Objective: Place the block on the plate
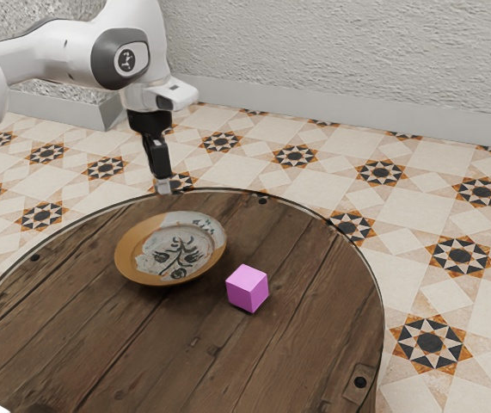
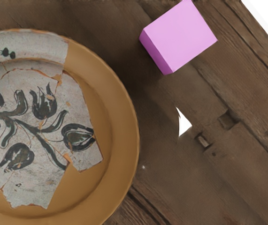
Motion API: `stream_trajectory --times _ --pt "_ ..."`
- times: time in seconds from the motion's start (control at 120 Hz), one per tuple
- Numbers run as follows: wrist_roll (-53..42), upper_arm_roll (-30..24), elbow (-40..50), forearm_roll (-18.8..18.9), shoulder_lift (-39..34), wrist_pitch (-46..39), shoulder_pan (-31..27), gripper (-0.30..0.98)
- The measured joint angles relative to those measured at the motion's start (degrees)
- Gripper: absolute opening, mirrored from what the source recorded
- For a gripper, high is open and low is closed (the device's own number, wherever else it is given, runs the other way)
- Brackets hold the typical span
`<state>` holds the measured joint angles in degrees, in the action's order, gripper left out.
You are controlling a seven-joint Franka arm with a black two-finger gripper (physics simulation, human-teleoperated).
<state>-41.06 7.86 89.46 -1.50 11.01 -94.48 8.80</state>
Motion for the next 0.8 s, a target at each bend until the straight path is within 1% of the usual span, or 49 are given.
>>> stream_trajectory --times 0.233,0.3,0.358,0.433,0.567,0.65,0.733,0.8 --pt "-4.2 -0.1 0.6 0.4 0.4 -1.2 0.3 0.69" --pt "-6.2 -1.9 1.8 0.5 0.7 -2.1 0.5 0.69" --pt "-9.0 -4.3 3.6 1.8 1.0 -4.4 1.2 0.69" --pt "-13.0 -5.6 6.2 2.7 2.2 -8.4 1.5 0.69" --pt "-20.8 -7.7 9.4 3.2 4.7 -14.8 1.4 0.69" --pt "-25.1 -9.0 12.6 3.4 4.7 -18.4 1.4 0.69" --pt "-28.9 -9.7 13.1 3.5 5.9 -21.0 1.7 0.69" --pt "-31.2 -9.9 11.8 3.4 8.0 -22.3 2.4 0.69"
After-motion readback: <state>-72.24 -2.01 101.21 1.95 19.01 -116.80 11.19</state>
